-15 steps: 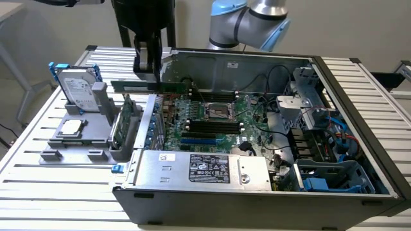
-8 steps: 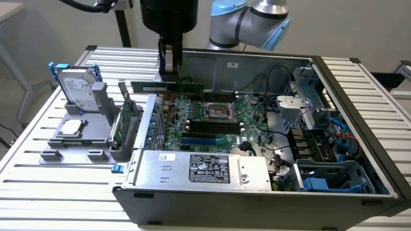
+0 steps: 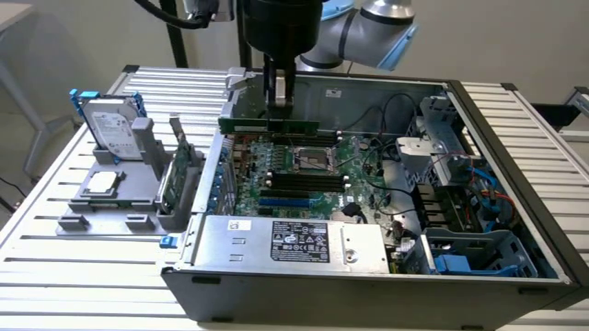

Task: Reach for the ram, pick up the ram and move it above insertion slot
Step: 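Pick up the ram and move it above insertion slot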

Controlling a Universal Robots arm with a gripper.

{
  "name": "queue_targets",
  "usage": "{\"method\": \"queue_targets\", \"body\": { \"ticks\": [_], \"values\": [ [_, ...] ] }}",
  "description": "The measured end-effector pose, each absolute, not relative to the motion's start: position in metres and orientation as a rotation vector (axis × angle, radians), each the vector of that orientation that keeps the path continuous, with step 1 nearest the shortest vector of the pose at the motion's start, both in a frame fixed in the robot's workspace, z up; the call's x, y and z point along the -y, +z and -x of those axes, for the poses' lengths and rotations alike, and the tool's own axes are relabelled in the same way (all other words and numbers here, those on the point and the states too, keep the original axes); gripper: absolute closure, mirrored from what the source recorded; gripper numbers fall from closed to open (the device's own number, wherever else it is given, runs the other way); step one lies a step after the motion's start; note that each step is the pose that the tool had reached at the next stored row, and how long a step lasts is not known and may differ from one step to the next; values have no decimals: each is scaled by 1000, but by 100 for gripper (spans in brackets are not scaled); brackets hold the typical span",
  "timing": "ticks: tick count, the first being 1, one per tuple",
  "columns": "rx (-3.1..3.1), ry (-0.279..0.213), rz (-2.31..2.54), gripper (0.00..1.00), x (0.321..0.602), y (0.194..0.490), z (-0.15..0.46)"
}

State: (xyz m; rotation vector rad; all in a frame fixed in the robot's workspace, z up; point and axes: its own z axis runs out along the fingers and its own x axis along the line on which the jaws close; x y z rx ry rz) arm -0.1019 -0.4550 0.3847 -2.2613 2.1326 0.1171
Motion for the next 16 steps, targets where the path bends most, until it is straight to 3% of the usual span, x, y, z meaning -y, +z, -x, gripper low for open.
{"method": "queue_targets", "body": {
  "ticks": [16],
  "values": [
    [-2122,137,2251,86,439,367,34]
  ]
}}
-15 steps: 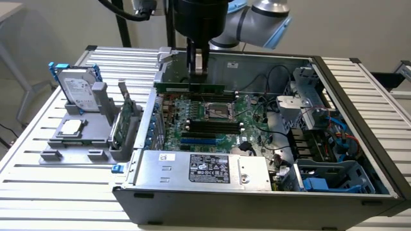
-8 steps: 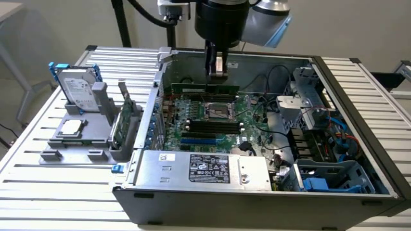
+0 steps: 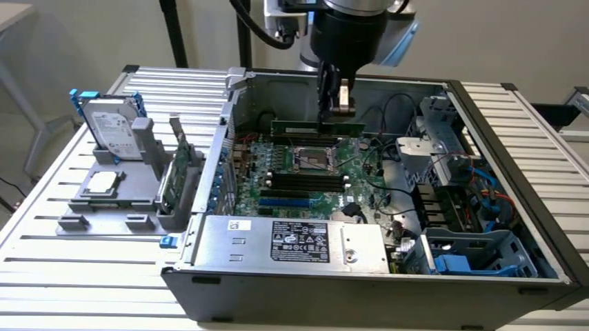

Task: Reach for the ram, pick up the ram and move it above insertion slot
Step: 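Pick up the ram and move it above insertion slot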

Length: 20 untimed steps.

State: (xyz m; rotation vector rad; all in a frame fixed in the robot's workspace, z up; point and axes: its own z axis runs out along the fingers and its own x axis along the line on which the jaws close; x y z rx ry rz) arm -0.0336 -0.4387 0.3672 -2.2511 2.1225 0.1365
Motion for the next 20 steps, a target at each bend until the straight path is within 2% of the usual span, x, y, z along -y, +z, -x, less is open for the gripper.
{"method": "queue_targets", "body": {
  "ticks": [9,20],
  "values": [
    [-2119,142,2248,86,415,361,25],
    [-2136,138,2228,86,413,361,34]
  ]
}}
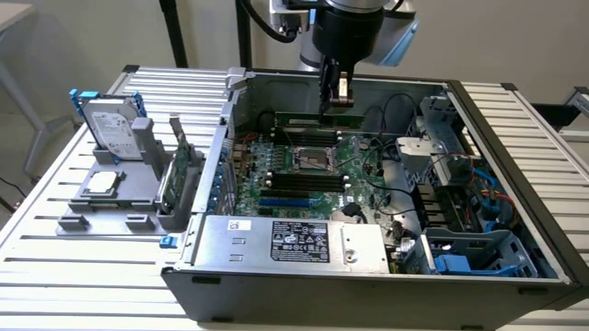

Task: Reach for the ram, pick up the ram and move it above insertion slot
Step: 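Pick up the ram and move it above insertion slot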

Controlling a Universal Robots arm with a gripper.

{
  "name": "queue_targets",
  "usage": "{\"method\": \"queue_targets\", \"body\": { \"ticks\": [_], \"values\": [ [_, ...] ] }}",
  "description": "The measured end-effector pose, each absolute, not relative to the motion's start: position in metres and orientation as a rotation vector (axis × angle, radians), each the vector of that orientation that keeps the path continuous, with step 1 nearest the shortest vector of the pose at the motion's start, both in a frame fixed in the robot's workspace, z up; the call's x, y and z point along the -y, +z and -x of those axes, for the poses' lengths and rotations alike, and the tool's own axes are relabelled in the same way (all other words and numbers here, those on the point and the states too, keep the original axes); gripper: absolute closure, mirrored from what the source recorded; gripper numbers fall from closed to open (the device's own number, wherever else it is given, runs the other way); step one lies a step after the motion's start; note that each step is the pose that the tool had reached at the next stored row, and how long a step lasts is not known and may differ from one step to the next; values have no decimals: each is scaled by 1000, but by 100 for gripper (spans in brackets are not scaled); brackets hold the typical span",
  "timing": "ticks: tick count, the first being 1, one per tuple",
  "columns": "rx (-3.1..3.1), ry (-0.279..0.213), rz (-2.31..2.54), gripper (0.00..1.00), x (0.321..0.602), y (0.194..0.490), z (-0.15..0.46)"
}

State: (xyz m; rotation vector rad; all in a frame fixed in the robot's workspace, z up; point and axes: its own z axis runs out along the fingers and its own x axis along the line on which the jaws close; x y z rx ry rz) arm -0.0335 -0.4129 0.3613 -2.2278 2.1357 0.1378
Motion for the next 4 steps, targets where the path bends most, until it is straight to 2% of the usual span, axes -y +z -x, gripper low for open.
{"method": "queue_targets", "body": {
  "ticks": [4],
  "values": [
    [-2136,138,2228,86,413,361,34]
  ]
}}
